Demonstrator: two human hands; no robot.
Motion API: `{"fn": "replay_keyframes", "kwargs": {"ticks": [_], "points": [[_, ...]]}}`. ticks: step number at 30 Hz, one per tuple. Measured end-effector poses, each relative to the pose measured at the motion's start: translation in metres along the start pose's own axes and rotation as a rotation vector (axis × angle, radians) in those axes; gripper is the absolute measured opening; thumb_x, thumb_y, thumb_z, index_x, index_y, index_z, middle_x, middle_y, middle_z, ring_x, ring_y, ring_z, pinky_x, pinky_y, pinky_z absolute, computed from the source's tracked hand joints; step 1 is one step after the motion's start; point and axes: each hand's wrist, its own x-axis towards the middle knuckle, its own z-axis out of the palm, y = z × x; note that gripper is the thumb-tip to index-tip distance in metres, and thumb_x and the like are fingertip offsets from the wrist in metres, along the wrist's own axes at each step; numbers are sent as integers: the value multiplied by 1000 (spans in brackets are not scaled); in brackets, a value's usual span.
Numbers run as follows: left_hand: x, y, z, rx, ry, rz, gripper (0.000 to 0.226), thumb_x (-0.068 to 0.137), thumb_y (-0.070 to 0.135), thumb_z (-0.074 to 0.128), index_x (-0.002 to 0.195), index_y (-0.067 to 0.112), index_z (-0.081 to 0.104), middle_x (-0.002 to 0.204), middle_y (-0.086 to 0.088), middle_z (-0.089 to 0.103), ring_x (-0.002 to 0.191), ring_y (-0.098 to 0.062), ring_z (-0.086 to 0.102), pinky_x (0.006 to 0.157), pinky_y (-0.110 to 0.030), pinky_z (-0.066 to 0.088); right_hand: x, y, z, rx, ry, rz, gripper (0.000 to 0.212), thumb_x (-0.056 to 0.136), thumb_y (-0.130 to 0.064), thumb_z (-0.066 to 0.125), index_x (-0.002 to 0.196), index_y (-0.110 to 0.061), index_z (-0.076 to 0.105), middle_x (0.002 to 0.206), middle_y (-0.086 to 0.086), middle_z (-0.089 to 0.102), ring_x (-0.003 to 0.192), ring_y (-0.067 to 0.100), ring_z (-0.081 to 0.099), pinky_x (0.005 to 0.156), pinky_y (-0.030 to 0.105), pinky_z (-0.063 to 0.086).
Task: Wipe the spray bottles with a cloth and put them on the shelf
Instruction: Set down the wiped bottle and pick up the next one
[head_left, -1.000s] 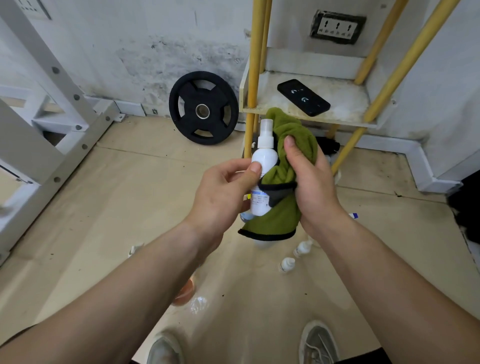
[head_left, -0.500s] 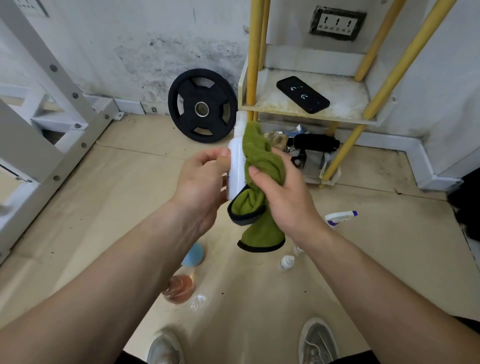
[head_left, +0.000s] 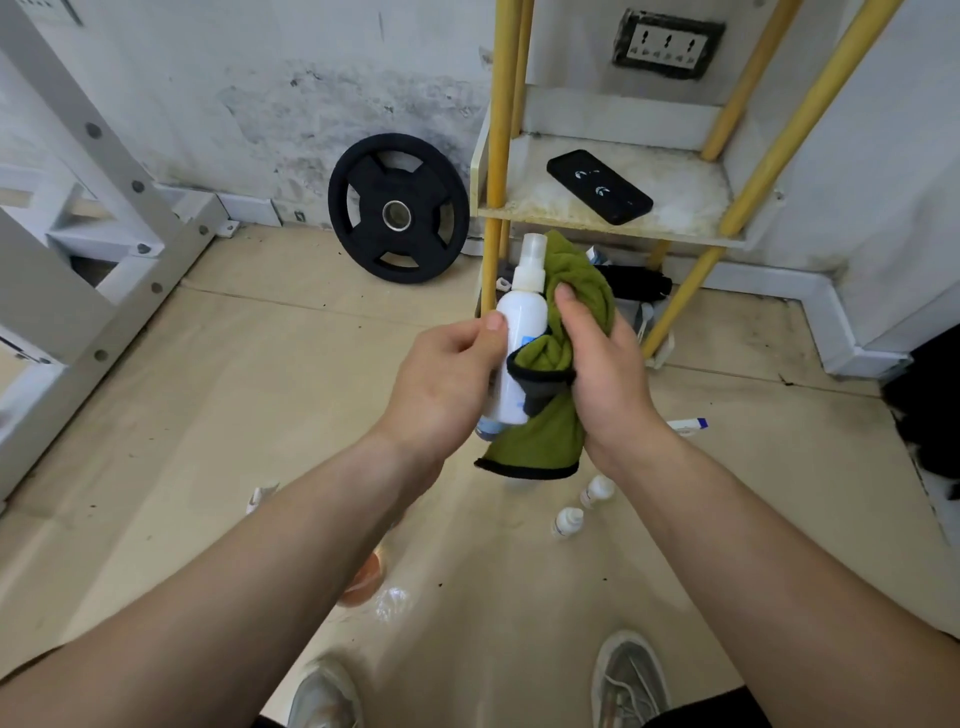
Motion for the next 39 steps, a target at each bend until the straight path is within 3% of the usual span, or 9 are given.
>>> {"fn": "replay_keyframes", "kwargs": {"ticks": [5, 10, 14, 19, 22, 26, 30, 35, 39], "points": [[11, 4, -8, -58, 182, -36, 30, 105, 29, 44, 100, 16, 70, 88, -6, 75, 74, -20, 67, 63, -36, 56, -14, 11, 3, -214, -97, -71, 10, 99, -42, 61, 104, -36, 67, 95, -24, 74, 92, -4, 69, 85, 25, 53], [6, 11, -15, -168, 67, -98, 35, 104, 38, 49, 93, 14, 71, 80, -2, 70, 68, -14, 62, 62, -27, 50, -19, 15, 6, -300, -146, -97, 10, 101, -43, 57, 105, -39, 64, 97, -22, 72, 92, -7, 66, 81, 17, 50], [3, 10, -20, -289, -139, -116, 30, 103, 31, 52, 114, 10, 72, 98, -10, 74, 78, -22, 68, 65, -30, 57, -15, 10, 5, -194, -102, -89, 11, 100, -44, 59, 105, -37, 67, 100, -17, 75, 97, 1, 70, 91, 30, 55], [6, 8, -27, -121, -223, -42, 27, 102, 29, 54, 108, 12, 74, 95, -10, 75, 80, -22, 69, 69, -34, 56, -7, -4, 1, -10, -86, -47, 34, 87, -49, 65, 112, -27, 71, 109, -2, 77, 106, 20, 72, 100, 51, 54], [5, 10, -29, -101, -265, -74, 26, 100, 28, 56, 101, 13, 76, 89, -7, 75, 76, -20, 70, 63, -30, 55, -5, -9, -5, -32, -124, -96, 17, 85, -36, 69, 99, -24, 70, 97, 0, 73, 95, 19, 70, 98, 50, 56], [2, 20, -34, -245, -392, -200, 31, 93, 31, 56, 94, 5, 73, 78, -9, 72, 65, -22, 70, 56, -30, 57, -4, -17, -15, 107, -257, -15, 26, 79, -20, 76, 103, -13, 69, 98, 7, 73, 92, 22, 71, 89, 44, 60], [1, 24, -39, -293, -509, -335, 41, 83, 41, 60, 99, 5, 72, 83, -10, 73, 73, -26, 71, 62, -32, 59, -7, -26, -19, 128, -329, 70, 23, 79, -10, 80, 99, -9, 69, 86, 7, 73, 78, 22, 71, 66, 34, 60], [4, 15, -33, -250, -284, -344, 36, 84, 51, 64, 99, 19, 70, 94, -4, 75, 79, -17, 73, 73, -31, 57, -6, -25, -10, 175, -109, 104, 15, 87, -13, 76, 102, -11, 74, 91, 7, 76, 83, 23, 73, 78, 40, 61], [4, 8, -33, -465, -156, -233, 31, 87, 6, 69, 117, 13, 62, 114, -18, 70, 97, -30, 71, 76, -28, 60, 0, -26, -13, 259, 32, 192, 24, 89, -22, 77, 109, -11, 72, 89, 8, 74, 70, 24, 72, 59, 40, 60]]}}
